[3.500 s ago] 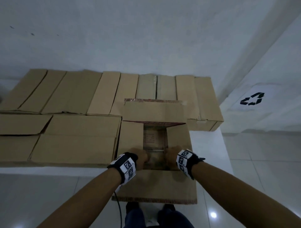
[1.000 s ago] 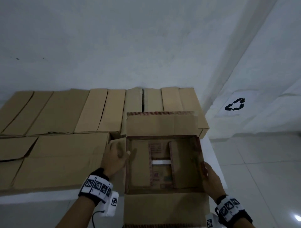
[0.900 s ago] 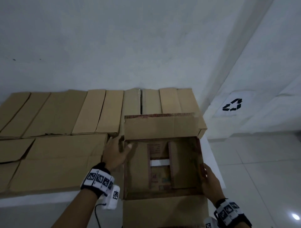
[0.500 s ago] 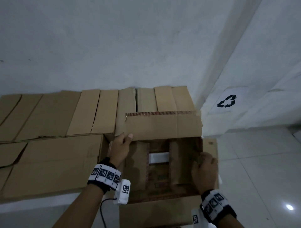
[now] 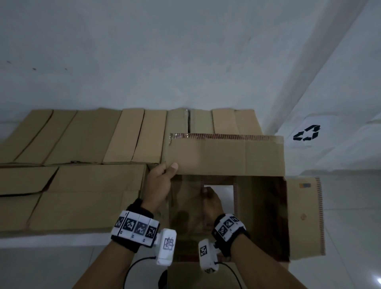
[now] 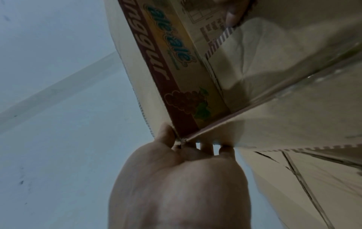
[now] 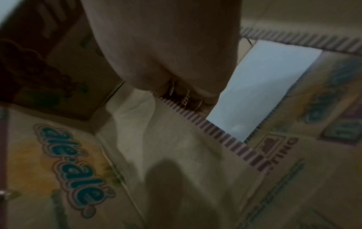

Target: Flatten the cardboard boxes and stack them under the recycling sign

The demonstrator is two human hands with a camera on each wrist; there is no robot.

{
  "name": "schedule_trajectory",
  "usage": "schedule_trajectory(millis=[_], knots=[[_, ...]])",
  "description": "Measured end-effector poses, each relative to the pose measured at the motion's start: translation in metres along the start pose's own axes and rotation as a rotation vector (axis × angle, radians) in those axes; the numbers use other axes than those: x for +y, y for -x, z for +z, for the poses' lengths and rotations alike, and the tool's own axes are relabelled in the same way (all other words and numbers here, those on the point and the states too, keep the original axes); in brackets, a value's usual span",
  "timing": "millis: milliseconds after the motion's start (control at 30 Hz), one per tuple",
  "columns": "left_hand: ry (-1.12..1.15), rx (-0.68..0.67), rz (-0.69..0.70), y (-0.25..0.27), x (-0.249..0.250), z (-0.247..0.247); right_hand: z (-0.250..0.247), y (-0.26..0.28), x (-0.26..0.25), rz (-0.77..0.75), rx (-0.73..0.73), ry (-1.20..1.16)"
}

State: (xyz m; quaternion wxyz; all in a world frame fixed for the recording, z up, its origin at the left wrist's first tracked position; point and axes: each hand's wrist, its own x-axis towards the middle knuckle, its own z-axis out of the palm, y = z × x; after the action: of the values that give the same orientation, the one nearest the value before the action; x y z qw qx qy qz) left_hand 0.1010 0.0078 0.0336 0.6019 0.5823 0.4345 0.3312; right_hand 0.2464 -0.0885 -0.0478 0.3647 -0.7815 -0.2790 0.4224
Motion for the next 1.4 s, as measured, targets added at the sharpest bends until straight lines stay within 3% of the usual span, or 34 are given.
schedule_trajectory(millis=[167,300,500,667,867,967,1067,1300,1400], knots=[[0.077,-0.003,0.02,0.012,0.018,-0.006,0.009,-0.02,0.0,0.084,-0.048,0.017],[0.14,-0.005,-0.013,0.025,0.029,-0.004,0.015,-0.034,-0.016,0.124,-0.113,0.335],[0.066,-0.002,0.036,0.033,0.04,0.003,0.013,-0.036,-0.024,-0.002,-0.235,0.481],[0.055,0.032,0.043,0.027,0.035,0.003,-0.003,-0.015,-0.023,-0.118,-0.074,0.285],[0.096,0.051,-0.012,0.015,0.025,0.0,-0.048,0.012,-0.016,-0.256,-0.024,0.799],[0.054,0.042,-0.03,0.011,0.025,0.003,-0.073,0.024,-0.011,-0.271,0.118,0.849],[0.012,0.045,-0.026,0.011,0.031,0.008,-0.09,0.023,-0.006,-0.179,0.164,0.974],[-0.028,0.027,0.023,0.022,0.044,0.015,-0.118,-0.003,0.0,0.163,-0.136,1.136],[-0.034,0.021,0.043,0.025,0.043,0.011,-0.127,-0.007,0.003,0.224,-0.163,1.196]])
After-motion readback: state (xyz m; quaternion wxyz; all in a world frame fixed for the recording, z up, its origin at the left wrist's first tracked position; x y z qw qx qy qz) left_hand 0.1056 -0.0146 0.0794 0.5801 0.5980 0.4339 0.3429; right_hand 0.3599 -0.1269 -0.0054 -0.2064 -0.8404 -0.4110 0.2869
